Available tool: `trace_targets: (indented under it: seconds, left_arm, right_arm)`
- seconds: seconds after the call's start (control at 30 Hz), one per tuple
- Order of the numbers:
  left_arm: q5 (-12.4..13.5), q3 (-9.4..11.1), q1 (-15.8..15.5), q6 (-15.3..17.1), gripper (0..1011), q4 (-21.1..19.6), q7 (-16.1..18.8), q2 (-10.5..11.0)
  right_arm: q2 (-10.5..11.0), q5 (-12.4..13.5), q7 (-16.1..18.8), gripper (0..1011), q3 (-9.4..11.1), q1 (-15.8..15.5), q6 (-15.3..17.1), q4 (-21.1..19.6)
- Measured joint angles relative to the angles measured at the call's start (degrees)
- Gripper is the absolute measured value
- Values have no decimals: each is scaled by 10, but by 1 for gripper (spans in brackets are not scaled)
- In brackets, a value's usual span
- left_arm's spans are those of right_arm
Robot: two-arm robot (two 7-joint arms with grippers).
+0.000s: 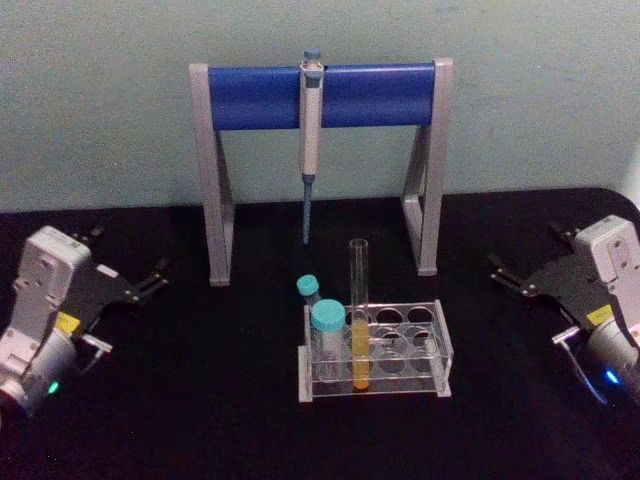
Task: Pick up the test tube from the test tube rack, shake it, then place it back into the test tube rack.
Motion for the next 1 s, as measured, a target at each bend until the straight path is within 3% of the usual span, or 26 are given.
trace_targets:
  seconds: [1.0]
  left_arm:
    - [0,0,0,0,1002,0,0,0]
  right_arm:
    - [1,0,0,1000,0,0,0,0]
